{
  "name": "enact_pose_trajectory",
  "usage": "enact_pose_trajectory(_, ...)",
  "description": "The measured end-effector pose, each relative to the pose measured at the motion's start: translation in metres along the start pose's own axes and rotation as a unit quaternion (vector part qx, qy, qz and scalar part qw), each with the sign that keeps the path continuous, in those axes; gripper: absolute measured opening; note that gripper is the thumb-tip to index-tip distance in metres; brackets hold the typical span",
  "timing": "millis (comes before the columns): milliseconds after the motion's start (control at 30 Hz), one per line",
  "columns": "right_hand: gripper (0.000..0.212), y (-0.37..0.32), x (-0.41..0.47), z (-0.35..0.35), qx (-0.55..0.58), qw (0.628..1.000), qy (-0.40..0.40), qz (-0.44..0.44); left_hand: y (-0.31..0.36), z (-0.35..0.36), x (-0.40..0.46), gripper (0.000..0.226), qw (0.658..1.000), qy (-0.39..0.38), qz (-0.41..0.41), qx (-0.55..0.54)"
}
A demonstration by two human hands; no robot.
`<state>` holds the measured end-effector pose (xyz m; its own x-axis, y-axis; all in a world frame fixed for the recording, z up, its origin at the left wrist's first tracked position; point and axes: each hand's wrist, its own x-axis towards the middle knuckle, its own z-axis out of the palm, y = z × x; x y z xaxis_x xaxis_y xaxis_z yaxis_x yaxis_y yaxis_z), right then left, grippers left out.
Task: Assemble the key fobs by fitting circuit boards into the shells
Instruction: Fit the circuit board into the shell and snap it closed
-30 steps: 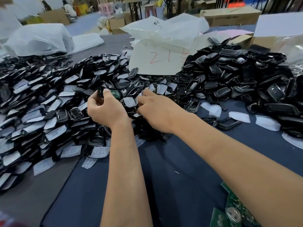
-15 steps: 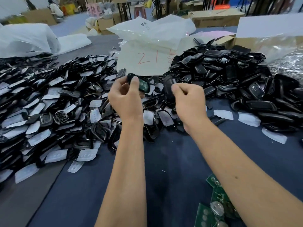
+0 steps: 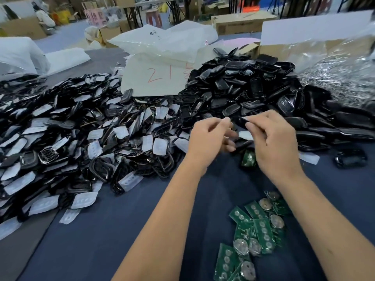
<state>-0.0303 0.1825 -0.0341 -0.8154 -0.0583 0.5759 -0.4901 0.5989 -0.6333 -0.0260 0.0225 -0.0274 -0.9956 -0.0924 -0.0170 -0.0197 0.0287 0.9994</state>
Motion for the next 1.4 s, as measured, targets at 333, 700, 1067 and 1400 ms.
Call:
enact_pose_trajectory(333, 0.033, -0.004, -0.001, 0.005, 0.129, 0.990, -0.048, 0.039, 0.006, -0.017, -0.002, 0.008, 0.991, 0.030, -0.070, -0.111)
enact_pose_trajectory(700, 0.003, 0.008, 0.003, 0.005, 0.385, 0.883, -0.034, 0.267, 0.012, -0.002, -0.010, 0.035, 0.992, -0.028, -0.057, -0.110)
enact_pose_trajectory(1067, 0.004, 0.010, -0.001, 0.007, 0.259, 0.945, 0.013, 0.202, 0.008, 0.003, -0.011, 0.004, 0.998, -0.016, -0.018, -0.056)
enact_pose_trajectory(1400, 0.016, 0.006, 0.000, 0.007, 0.270, 0.942, -0.004, 0.198, 0.007, 0.002, -0.008, 0.008, 0.998, 0.012, -0.024, -0.052)
